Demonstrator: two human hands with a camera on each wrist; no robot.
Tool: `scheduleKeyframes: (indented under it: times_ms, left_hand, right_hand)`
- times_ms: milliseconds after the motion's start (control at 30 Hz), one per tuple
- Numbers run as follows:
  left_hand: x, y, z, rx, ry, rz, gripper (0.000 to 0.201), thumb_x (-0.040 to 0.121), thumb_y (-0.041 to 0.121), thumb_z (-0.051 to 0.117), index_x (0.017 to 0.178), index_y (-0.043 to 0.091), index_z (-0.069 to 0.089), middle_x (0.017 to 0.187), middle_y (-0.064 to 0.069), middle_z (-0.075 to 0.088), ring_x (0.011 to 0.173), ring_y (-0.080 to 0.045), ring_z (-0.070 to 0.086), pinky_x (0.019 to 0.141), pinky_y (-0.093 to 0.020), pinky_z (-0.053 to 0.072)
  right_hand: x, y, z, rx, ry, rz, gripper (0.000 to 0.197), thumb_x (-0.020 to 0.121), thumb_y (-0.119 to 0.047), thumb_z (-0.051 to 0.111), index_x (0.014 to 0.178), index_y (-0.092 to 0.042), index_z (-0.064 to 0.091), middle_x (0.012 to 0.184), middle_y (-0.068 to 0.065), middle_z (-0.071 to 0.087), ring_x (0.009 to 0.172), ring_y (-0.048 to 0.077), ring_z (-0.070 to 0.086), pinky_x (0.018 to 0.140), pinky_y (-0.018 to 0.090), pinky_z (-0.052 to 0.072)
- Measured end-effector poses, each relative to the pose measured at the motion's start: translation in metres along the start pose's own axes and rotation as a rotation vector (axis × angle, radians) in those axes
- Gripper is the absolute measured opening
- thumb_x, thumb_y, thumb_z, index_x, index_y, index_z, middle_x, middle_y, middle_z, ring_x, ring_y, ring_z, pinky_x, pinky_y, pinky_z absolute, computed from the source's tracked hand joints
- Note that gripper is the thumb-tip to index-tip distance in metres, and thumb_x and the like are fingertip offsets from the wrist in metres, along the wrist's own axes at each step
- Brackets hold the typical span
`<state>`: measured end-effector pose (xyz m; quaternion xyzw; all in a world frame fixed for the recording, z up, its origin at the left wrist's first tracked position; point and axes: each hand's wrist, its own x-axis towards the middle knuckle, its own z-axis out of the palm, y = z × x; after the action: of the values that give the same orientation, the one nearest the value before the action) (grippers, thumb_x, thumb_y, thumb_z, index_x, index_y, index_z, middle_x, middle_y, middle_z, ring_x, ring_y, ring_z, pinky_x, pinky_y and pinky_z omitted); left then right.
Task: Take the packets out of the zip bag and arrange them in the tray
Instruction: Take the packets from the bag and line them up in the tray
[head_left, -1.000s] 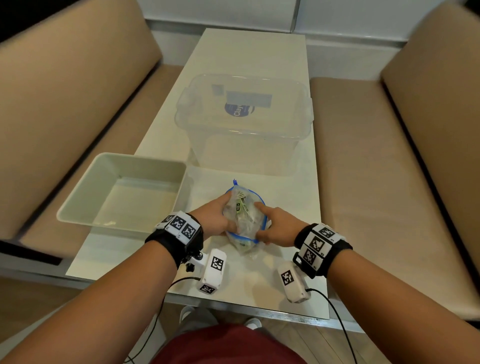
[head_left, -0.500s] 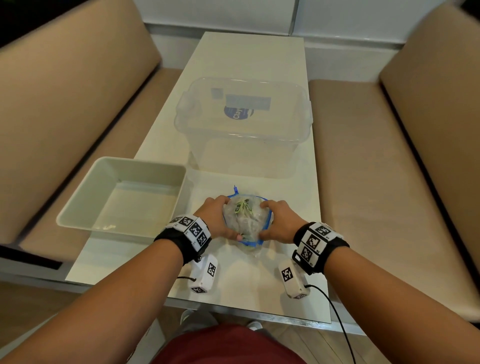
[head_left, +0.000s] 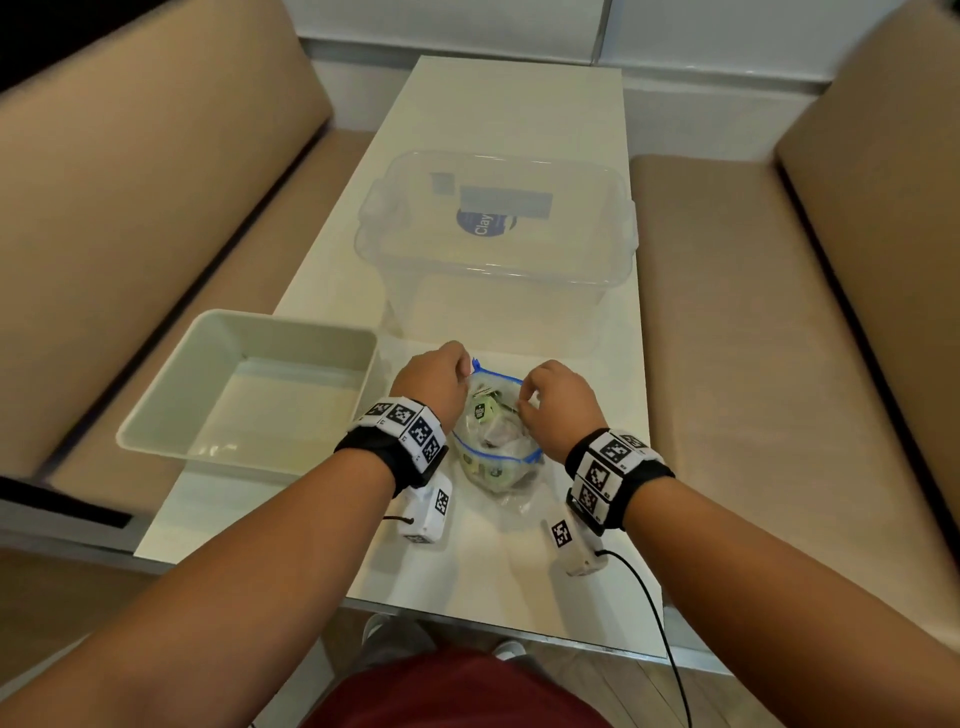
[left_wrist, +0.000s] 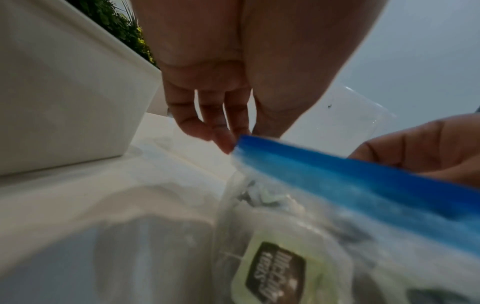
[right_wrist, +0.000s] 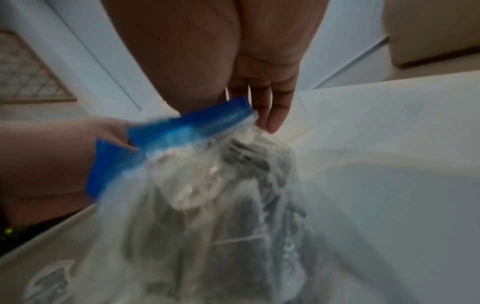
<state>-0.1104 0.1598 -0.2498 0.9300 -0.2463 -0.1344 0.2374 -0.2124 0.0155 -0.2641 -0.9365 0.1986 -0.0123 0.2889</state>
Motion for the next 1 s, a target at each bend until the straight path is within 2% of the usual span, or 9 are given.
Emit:
scheduleKeyframes:
  times_ms: [100,333,433,500,567,667,767,900,1000]
  left_hand:
    - [0.007,0.0,0.002,0.031,-0.017,-0.046,0.033,0.084,0.001,0.048,0.07,0.029,0.058,0.079,0.004,0.063,0.068,-0.021,0.058,0.061,-0.025,0.039]
    - [0.012,-0.003,0.005,0.095,-0.124,-0.09,0.034,0.091,0.006,0.049,0.082,0.032,0.069,0.1,-0.001,0.068,0.076,-0.019,0.06,0.068,-0.025,0.044]
    - [0.005,0.006,0.0,0.157,-0.081,-0.007,0.017,0.089,0.025,0.061,0.102,0.03,0.071,0.113,-0.002,0.058,0.1,-0.021,0.059,0.079,-0.03,0.048]
    - [-0.005,0.014,-0.002,0.159,-0.066,0.073,0.018,0.087,0.041,0.063,0.099,0.03,0.071,0.105,0.002,0.063,0.098,-0.019,0.06,0.083,-0.031,0.05]
    - [-0.014,0.021,-0.003,0.248,-0.176,0.104,0.025,0.084,0.052,0.063,0.096,0.031,0.071,0.097,0.008,0.067,0.092,-0.015,0.062,0.083,-0.032,0.052]
    - [-0.021,0.023,0.001,0.348,-0.254,0.1,0.021,0.082,0.05,0.065,0.094,0.033,0.07,0.094,0.012,0.069,0.093,-0.014,0.063,0.087,-0.035,0.051]
    - [-0.024,0.019,-0.001,0.244,-0.239,0.078,0.011,0.083,0.034,0.062,0.082,0.028,0.072,0.086,0.008,0.07,0.086,-0.017,0.065,0.082,-0.037,0.054]
    - [-0.024,0.012,-0.015,-0.127,-0.135,0.038,0.007,0.08,0.027,0.068,0.075,0.023,0.072,0.078,0.007,0.072,0.079,-0.013,0.067,0.08,-0.034,0.056]
    - [-0.022,0.012,-0.023,-0.414,-0.003,0.022,0.006,0.082,0.023,0.073,0.078,0.019,0.072,0.081,0.003,0.074,0.082,-0.015,0.07,0.082,-0.032,0.056]
  right_hand:
    - [0.004,-0.002,-0.005,-0.066,-0.055,0.033,0.015,0.087,-0.003,0.051,0.092,-0.007,0.065,0.098,0.011,0.064,0.091,0.029,0.059,0.078,0.036,0.047]
    - [0.007,0.006,-0.006,-0.149,-0.155,0.024,0.035,0.088,0.004,0.05,0.106,-0.015,0.073,0.114,0.009,0.063,0.104,0.028,0.06,0.089,0.034,0.049]
    - [0.005,0.006,-0.007,-0.078,-0.154,0.043,0.03,0.093,-0.007,0.049,0.112,-0.012,0.072,0.12,0.009,0.062,0.111,0.028,0.058,0.094,0.035,0.048]
    - [0.003,0.006,-0.009,-0.036,-0.145,0.021,0.029,0.095,-0.012,0.05,0.115,-0.01,0.071,0.124,0.01,0.06,0.114,0.028,0.057,0.097,0.034,0.045]
    - [0.001,0.006,-0.011,-0.022,-0.142,-0.009,0.03,0.094,-0.011,0.051,0.117,-0.011,0.07,0.128,0.01,0.057,0.118,0.027,0.055,0.099,0.032,0.042]
    - [-0.001,0.008,-0.011,0.009,-0.128,-0.03,0.031,0.093,-0.009,0.053,0.118,-0.015,0.069,0.133,0.008,0.053,0.122,0.026,0.051,0.102,0.031,0.04]
    - [-0.005,0.011,-0.013,0.03,-0.107,-0.059,0.031,0.092,-0.013,0.055,0.119,-0.021,0.069,0.133,0.005,0.054,0.124,0.025,0.046,0.105,0.034,0.039]
    - [-0.01,0.016,-0.017,0.091,-0.123,-0.091,0.029,0.091,-0.017,0.056,0.117,-0.022,0.069,0.13,0.004,0.056,0.124,0.025,0.045,0.107,0.04,0.039]
    - [-0.012,0.012,-0.02,0.228,-0.056,-0.057,0.03,0.092,-0.041,0.057,0.106,-0.019,0.072,0.119,0.004,0.063,0.113,0.028,0.053,0.1,0.044,0.045]
